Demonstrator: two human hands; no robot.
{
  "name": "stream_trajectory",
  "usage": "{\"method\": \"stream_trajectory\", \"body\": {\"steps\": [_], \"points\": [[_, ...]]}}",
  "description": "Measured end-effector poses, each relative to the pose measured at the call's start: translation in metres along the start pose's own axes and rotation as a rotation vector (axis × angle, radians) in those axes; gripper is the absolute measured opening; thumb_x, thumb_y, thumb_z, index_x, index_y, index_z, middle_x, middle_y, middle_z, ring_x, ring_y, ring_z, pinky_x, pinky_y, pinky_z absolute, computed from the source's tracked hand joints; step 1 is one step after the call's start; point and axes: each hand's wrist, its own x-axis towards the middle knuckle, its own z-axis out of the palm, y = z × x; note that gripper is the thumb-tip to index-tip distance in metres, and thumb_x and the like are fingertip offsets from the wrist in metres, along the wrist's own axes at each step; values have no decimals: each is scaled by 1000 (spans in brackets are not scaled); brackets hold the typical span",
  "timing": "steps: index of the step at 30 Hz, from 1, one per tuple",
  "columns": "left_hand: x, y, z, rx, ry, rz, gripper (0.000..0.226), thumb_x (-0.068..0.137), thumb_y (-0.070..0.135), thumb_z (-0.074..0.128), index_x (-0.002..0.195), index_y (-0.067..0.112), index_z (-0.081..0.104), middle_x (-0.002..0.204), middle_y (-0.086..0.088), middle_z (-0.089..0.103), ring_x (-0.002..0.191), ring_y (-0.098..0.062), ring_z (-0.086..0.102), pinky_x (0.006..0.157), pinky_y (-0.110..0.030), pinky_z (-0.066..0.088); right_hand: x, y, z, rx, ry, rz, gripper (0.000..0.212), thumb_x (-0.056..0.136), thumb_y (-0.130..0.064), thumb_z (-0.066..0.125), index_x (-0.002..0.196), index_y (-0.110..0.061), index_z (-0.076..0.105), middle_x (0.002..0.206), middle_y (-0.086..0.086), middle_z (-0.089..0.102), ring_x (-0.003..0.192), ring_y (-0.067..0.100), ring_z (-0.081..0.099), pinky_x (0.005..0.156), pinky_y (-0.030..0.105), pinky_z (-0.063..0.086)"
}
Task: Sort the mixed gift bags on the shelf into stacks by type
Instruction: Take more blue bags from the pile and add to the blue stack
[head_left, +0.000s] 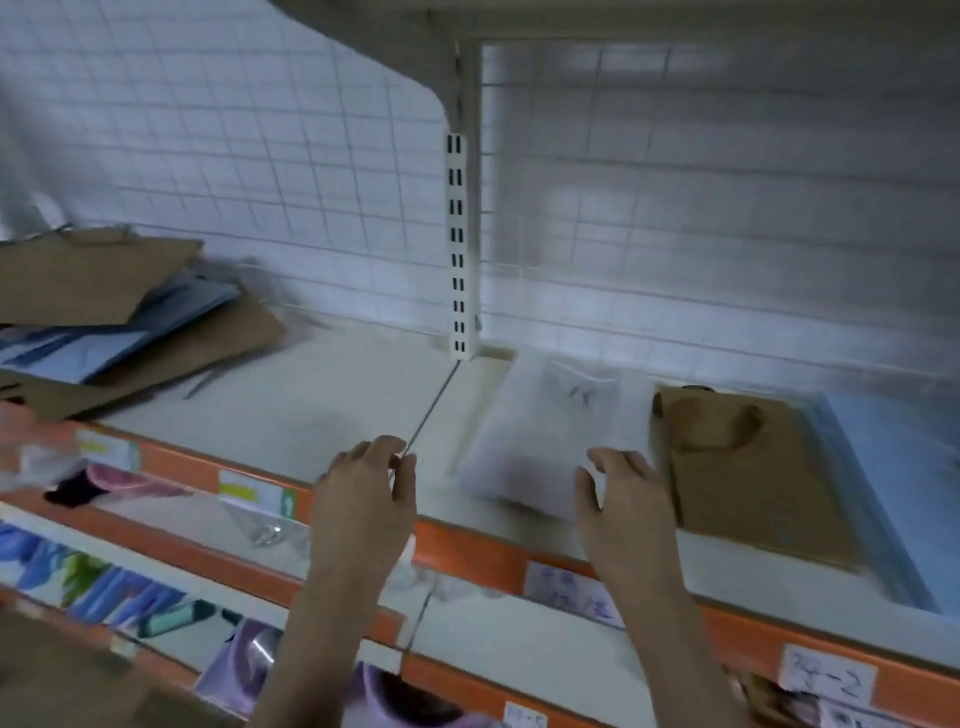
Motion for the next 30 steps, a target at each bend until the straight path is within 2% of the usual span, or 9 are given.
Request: {"method": "stream_trajectory", "body": {"steps": [4,7,14,19,21,23,26,30], "points": [[12,-65,-37,-6,22,-53,17,88,15,58,98,6,67,85,-12,70,77,-34,62,69,-39,51,-4,-66,48,30,-57,-48,31,92,-17,52,119,-5,59,115,12,60,110,28,53,92,33,41],[19,-109,-56,12,58,-110,19,90,19,55,100,9,67,89,-9,70,83,-33,63,70,-35,46,-1,-110,82,46,-114,-104,31,93,-19,49,120,-7,57,117,10,59,112,26,52,94,33,41],[37,-216,-93,63,130,-217,21,90,18,54,103,8,67,91,-9,72,82,-29,65,71,-36,50,7,-207,173,83,-225,-244,32,94,-22,47,121,-8,57,118,8,59,111,24,54,93,33,43],[81,-288,-115,105,163,-236,19,91,19,51,99,9,66,85,-9,69,73,-27,61,67,-36,49,33,-290,237,156,-190,-338,27,91,-17,52,113,-4,61,108,13,63,101,30,59,84,34,45],[106,-316,-127,122,178,-216,19,92,20,49,98,11,64,86,-8,67,73,-25,57,64,-32,41,46,-321,260,181,-182,-335,25,91,-16,53,110,-4,62,105,14,62,99,31,58,81,34,44],[132,-341,-141,134,202,-210,22,93,20,47,105,11,63,92,-7,67,81,-25,59,63,-28,34,56,-349,280,202,-181,-317,26,92,-20,51,113,-7,60,109,11,61,100,28,57,79,33,43],[166,-377,-158,131,252,-209,25,92,18,49,110,8,63,93,-9,69,85,-28,61,65,-29,37,73,-386,310,223,-177,-329,27,93,-21,51,114,-8,60,111,10,60,98,26,58,77,28,42],[192,-422,-168,120,255,-219,22,90,16,53,104,5,67,87,-10,70,80,-27,63,65,-31,44,92,-429,338,179,-118,-370,25,91,-21,55,108,-3,63,101,13,61,89,29,60,74,34,46]]}}
